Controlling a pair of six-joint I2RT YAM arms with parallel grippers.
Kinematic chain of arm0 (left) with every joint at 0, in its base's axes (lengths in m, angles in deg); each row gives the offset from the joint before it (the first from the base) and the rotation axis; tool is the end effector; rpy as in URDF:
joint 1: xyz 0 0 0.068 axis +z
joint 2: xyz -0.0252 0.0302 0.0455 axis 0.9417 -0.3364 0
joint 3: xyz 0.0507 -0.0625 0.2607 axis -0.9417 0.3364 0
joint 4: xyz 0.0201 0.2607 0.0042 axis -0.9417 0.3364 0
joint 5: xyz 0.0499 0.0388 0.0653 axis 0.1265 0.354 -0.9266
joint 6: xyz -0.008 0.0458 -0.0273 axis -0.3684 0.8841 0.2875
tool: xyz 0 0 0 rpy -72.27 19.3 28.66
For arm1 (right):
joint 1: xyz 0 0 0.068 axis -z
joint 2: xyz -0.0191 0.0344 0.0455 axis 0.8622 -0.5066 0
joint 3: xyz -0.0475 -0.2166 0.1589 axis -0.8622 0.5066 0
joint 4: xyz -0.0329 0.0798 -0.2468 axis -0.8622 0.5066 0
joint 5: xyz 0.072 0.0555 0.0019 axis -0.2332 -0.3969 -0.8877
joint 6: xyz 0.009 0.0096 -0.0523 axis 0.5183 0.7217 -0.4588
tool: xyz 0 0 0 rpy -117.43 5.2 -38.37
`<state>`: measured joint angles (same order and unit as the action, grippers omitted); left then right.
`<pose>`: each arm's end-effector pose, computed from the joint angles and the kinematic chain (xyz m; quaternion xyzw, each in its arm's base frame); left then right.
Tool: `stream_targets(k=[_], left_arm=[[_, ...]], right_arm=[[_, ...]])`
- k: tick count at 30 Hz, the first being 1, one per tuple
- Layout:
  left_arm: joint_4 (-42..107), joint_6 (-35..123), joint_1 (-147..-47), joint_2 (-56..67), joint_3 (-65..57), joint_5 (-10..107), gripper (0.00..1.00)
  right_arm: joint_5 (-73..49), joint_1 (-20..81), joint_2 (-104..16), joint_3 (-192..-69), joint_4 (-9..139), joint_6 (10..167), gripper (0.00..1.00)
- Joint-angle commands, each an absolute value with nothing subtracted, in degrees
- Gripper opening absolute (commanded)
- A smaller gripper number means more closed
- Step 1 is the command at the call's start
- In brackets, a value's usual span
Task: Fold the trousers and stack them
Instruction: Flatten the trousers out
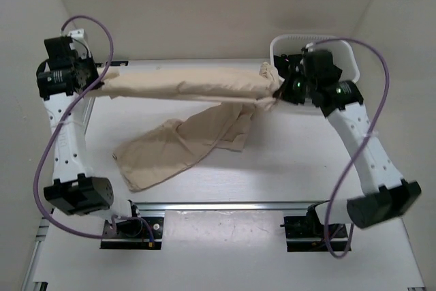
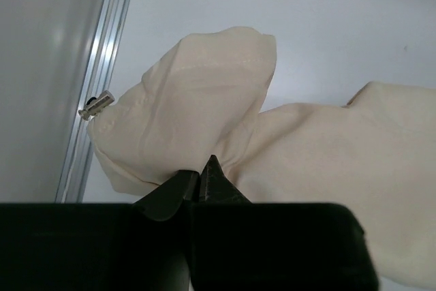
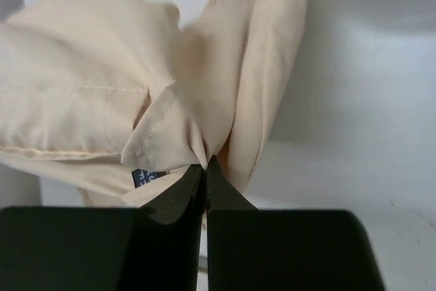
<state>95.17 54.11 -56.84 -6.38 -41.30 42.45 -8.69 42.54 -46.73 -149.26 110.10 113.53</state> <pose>0.2900 0.0681 0.4574 -0.1051 0.8931 0.0292 0.4364 0.2962 0.0932 0.4176 0.0979 0.8811 0.2191 0.4075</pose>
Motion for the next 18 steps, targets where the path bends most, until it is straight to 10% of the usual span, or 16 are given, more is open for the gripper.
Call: stream_targets(k=[1, 7, 18], left_arm=[[96.2, 55.2, -54.0, 1.8, -31.8, 35.8, 0.14], [96.2, 55.2, -48.6, 10.2, -5.8, 34.9, 0.14], [100.4, 55.2, -45.0, 19.9, 12.4, 30.9, 0.14]], right_arm=[[4.1, 38.1, -41.0, -136.5, 119.4, 113.4, 0.0], [-5.6, 36.6, -30.2, -101.1, 113.4, 123.3, 0.78], [4.3, 46.1, -28.1, -107.9, 108.6, 123.4, 0.91]])
